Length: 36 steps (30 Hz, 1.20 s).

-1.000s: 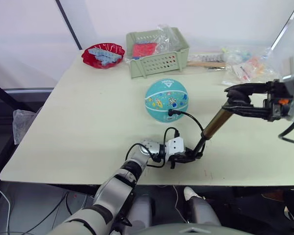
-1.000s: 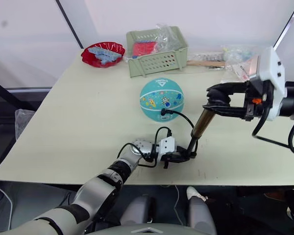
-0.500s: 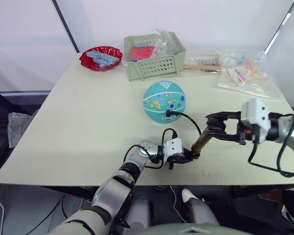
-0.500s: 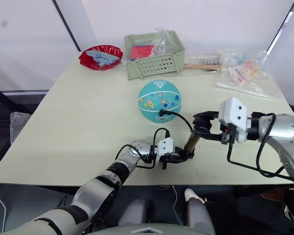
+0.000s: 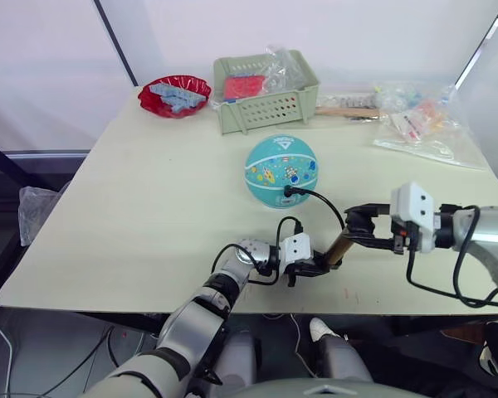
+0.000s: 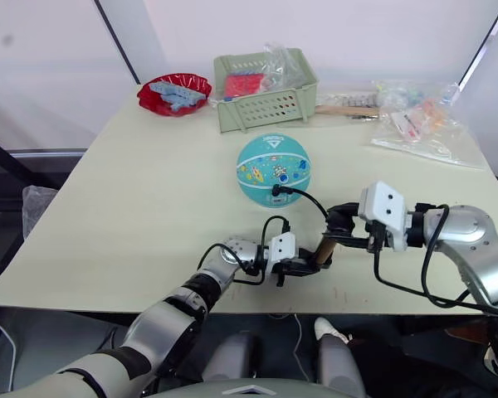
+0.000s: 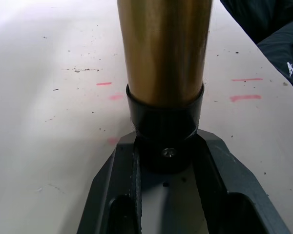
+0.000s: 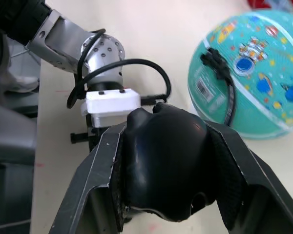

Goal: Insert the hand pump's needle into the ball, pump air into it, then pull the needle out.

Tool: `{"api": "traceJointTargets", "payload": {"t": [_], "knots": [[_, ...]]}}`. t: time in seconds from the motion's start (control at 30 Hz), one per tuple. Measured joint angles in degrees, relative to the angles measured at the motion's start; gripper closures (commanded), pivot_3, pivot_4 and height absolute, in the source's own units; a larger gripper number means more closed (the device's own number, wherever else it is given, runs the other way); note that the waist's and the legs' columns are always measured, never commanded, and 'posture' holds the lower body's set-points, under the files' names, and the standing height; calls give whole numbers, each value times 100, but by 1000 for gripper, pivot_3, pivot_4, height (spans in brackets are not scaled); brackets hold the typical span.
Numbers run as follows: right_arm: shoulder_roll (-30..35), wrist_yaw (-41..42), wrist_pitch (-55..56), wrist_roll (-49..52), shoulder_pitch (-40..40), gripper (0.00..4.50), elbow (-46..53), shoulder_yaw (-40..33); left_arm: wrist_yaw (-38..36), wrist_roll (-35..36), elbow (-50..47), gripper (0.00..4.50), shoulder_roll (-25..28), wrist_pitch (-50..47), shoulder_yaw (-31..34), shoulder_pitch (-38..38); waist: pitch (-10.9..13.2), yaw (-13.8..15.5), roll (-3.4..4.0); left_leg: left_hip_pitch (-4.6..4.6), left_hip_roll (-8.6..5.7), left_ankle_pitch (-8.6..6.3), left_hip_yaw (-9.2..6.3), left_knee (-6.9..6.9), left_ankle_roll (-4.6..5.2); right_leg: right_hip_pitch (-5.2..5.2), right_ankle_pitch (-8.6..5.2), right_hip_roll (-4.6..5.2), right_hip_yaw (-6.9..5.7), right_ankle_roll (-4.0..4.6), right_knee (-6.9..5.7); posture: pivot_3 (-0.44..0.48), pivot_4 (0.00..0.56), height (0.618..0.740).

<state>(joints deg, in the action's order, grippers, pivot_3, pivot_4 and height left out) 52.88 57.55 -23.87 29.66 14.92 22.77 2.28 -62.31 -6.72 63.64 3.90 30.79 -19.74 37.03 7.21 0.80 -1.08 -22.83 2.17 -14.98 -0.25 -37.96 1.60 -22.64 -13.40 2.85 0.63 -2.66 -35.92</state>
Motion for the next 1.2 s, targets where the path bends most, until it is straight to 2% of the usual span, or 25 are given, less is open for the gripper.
{"api": "traceJointTargets", "payload": {"t": [0.4,0.6,0.73,0.87,1.1,1.2], "knots": [[917,226,-1586,1651,946,2560,216,-1327,-23,22,-7,3469,-28,4,3,31,51,2,20,-6,-1,0,1,0,0,-3,0,15,-1,-1,2,0,150,736],[1019,187,-1971,2093,1209,2560,193,-1687,-28,22,-7,3469,-27,4,4,35,54,0,26,-6,1,0,2,0,0,-4,0,15,0,-2,1,0,150,736],[1055,82,-2106,2249,1306,2560,223,-1748,-36,21,-7,3469,-26,4,3,35,54,0,28,-6,1,0,1,0,0,-4,0,16,0,-2,1,0,150,736],[1056,103,-1638,1871,911,2560,442,-1724,-34,18,0,3469,-21,3,-1,30,47,-2,22,-2,1,0,1,2,0,-2,-1,13,-2,-2,2,0,150,736],[775,157,-778,1269,345,2560,526,-1204,54,-26,20,3469,36,0,-2,8,-25,-32,-37,18,13,0,-2,1,0,5,-12,10,-1,-22,1,0,150,736],[493,49,-484,894,158,2560,479,-861,50,-33,19,3469,32,0,-4,2,-33,-30,-34,18,13,0,-1,2,0,6,-2,11,-1,-5,1,0,150,736]]}}
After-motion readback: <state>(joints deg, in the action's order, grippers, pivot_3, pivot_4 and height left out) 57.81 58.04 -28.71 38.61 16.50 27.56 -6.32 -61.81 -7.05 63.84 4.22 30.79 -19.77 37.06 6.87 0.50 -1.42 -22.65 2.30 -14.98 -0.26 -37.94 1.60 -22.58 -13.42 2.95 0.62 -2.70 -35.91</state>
